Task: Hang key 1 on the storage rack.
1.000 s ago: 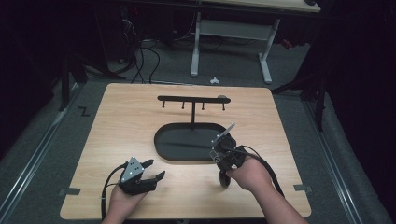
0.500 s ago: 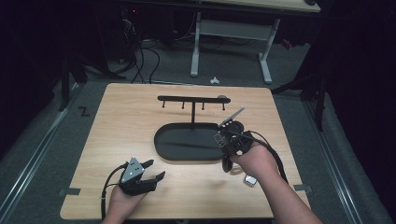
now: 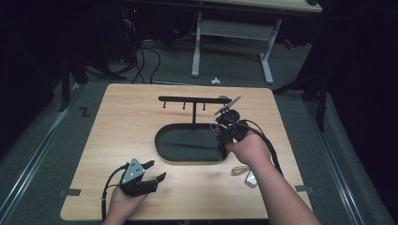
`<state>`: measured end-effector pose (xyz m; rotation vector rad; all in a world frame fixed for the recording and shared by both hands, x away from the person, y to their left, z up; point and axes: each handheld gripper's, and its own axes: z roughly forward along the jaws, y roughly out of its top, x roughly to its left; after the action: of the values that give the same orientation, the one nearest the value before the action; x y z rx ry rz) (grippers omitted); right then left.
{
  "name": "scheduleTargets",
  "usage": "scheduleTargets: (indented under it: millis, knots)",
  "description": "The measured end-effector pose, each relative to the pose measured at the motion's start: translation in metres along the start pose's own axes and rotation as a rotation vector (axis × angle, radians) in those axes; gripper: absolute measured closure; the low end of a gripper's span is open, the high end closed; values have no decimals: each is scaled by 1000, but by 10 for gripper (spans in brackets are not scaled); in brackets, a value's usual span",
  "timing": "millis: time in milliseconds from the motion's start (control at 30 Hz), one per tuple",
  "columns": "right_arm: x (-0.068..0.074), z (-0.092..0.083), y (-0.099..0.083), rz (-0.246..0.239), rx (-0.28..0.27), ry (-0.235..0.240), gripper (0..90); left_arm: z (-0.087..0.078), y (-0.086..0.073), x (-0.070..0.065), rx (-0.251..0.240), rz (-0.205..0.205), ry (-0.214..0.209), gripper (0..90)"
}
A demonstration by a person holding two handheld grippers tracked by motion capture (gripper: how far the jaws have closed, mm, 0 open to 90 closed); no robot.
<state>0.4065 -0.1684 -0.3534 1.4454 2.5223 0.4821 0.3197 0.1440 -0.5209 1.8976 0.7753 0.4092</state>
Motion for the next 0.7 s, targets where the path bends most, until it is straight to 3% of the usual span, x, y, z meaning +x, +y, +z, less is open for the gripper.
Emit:
scheduleTargets:
  millis: [700]
  knots:
    - [2,-3,48,15,-75,-28,807,-1,0,0,7,10,-4,347]
